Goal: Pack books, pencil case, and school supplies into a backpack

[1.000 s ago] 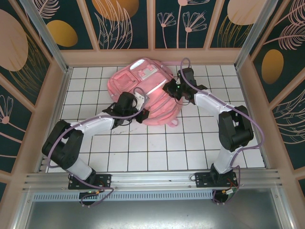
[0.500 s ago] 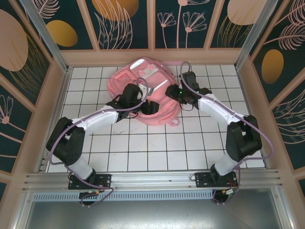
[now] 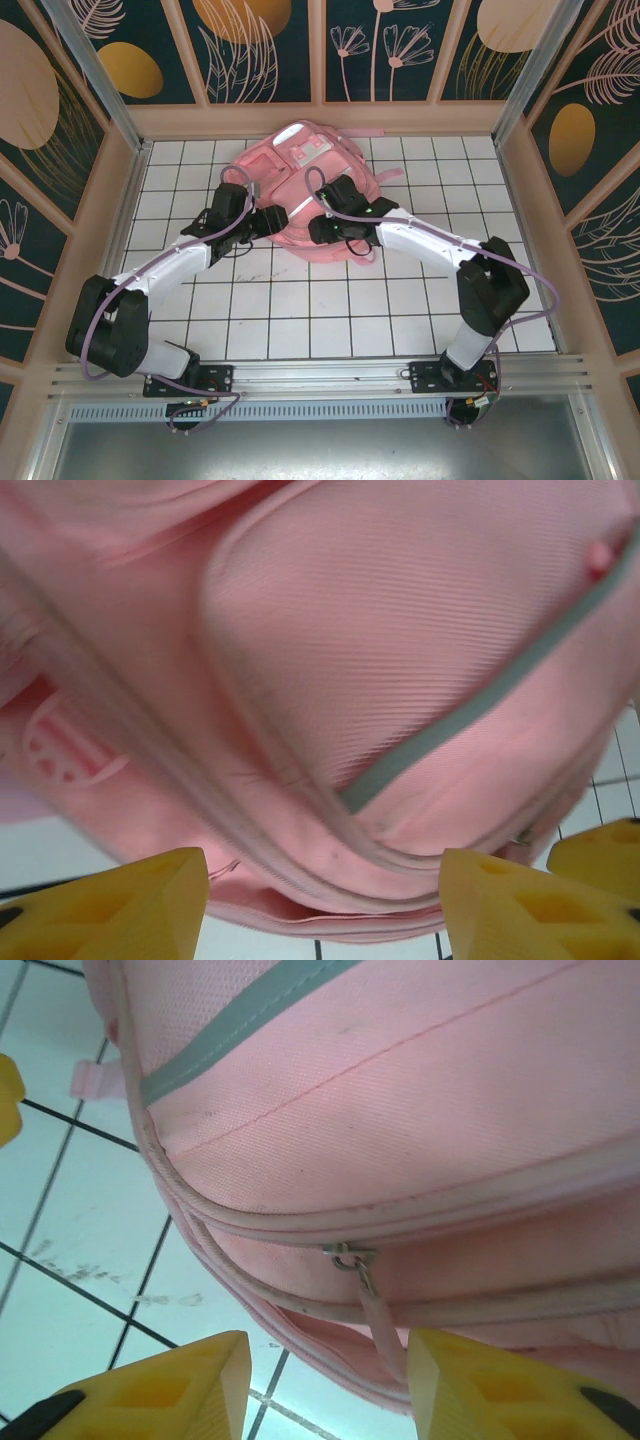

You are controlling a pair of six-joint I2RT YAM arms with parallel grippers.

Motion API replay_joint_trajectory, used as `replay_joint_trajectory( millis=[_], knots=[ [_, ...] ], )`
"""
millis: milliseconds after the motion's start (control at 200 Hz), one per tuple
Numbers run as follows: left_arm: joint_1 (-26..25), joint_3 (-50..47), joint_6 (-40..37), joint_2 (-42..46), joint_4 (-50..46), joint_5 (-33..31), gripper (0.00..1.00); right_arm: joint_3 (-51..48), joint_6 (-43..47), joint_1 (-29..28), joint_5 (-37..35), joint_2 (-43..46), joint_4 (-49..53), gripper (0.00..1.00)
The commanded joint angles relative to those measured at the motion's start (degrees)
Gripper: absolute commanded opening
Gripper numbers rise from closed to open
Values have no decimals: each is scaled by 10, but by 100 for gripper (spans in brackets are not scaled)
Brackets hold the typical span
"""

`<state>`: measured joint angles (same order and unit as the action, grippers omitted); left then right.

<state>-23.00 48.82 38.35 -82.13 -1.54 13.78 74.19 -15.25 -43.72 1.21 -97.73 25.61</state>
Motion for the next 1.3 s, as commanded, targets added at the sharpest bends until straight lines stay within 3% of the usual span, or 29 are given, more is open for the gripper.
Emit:
replay_joint_trajectory(
  millis=[0, 270, 535, 701, 881, 1106, 1216, 1296],
  knots=[
    [5, -11, 64, 13, 23, -23, 62, 42, 35, 2, -47, -27, 32, 41],
    [6, -48, 177, -11, 171, 49, 60, 68, 49, 0, -52, -68, 38, 29],
    [6, -57, 257, -62, 240, 79, 57, 62, 44, 0, -100, -60, 30, 3],
    [6, -52, 286, -88, 263, 78, 52, 55, 44, -1, -104, -46, 17, 0],
    [6, -61, 297, -71, 233, 31, 51, 54, 40, -1, -115, -41, 13, 0],
    [6, -57, 317, -114, 291, 67, 47, 47, 42, -1, -137, -25, 6, 0],
    [5, -37, 302, -123, 286, 62, 37, 40, 50, -1, -164, -15, 8, 0],
    [6, -26, 293, -132, 278, 55, 25, 32, 64, 2, -188, -7, 12, 0]
  ],
)
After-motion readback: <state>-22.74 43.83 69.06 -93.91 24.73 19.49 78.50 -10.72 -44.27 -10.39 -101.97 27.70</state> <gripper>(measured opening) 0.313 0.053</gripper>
